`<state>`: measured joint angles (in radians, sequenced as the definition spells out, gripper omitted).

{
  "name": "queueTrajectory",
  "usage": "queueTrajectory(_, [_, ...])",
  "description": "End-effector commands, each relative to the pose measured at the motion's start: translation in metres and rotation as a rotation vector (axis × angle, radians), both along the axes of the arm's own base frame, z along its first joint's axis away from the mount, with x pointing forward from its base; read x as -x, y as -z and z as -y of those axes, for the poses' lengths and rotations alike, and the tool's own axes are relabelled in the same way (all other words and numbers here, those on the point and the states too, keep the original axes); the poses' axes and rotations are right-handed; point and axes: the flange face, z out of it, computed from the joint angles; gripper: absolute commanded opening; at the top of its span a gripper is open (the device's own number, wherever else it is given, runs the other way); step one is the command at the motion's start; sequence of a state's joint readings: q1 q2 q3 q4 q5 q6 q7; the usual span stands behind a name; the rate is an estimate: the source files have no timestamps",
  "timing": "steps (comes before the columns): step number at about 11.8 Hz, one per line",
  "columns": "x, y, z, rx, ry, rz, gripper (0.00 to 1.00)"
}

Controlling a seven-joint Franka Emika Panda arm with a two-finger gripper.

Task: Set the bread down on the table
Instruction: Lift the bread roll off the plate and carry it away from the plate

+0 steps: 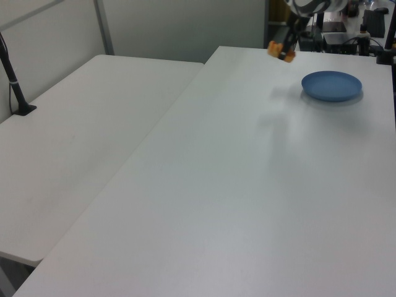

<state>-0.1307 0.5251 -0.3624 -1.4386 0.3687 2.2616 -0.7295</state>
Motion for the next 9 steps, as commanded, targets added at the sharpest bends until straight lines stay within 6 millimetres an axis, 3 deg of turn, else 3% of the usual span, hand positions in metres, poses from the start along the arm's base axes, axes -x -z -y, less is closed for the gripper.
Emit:
queueTrajectory(1, [-0.061,0.024,-0.019,0.034,0.054,0.124,0.42])
queueTrajectory(4, [-0.084,0.059,-0.020,0.049,0.060,0.166,0.42])
queueTrajectory(9, [-0.089,0.119,-0.017,0.065,0.064,0.150,0.43])
